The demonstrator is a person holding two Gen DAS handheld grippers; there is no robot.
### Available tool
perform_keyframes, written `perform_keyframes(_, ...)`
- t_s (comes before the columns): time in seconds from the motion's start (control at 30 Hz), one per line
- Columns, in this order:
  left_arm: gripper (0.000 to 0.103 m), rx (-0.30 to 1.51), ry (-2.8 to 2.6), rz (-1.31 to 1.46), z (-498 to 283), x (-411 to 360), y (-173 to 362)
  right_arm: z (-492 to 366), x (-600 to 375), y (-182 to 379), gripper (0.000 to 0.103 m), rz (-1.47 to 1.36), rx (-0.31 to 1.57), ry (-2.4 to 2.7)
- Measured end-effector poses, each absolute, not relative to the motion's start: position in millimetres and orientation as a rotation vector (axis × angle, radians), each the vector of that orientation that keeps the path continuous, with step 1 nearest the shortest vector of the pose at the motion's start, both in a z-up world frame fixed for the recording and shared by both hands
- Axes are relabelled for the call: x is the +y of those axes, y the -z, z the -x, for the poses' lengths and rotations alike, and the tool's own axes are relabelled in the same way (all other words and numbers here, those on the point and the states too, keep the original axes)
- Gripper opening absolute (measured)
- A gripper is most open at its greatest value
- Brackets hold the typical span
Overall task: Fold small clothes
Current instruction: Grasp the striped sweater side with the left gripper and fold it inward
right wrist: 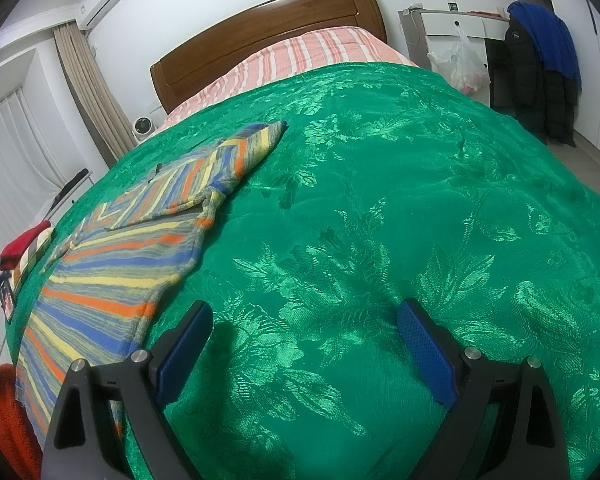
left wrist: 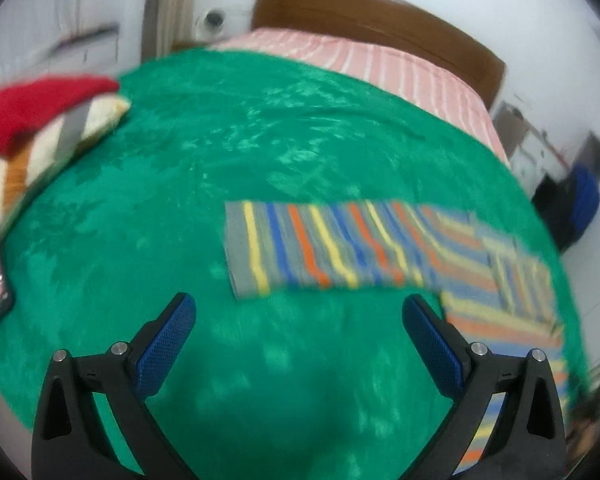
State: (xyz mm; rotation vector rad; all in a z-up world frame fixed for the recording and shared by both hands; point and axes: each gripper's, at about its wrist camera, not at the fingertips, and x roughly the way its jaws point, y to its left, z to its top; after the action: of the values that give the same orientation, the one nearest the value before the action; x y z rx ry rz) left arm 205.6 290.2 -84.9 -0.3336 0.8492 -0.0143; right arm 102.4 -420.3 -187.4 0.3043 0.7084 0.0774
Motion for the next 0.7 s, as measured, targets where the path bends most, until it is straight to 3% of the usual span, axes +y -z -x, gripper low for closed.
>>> perform_keyframes(0.2,0.099,1.057,-0.069,0.577,-291,338,139,-101,-421,188,0.093,-0.308,0.703,-0.08)
perform_keyframes(0.33,0.084,1.116,-0.153,0.516,-319,329,164,-102,-419,188,0.093,-0.303,0.707,-0.076)
perform_keyframes(0.37,0.077,1.104,-0.18,0.473,-323,323,164,-102,-420,188,0.094,-0.302,0.707,-0.076)
perform_keyframes(0.47,0.006,1.082,-0.171,0.348,-333,302,159,-102,-420,188,0.094,-0.303,0.707,-0.077)
perform_keyframes(0.7,0.002,0.879,0.028,0.084,-333,210,61,-102,-420,189,0.094,-0.299,0.706,-0.075)
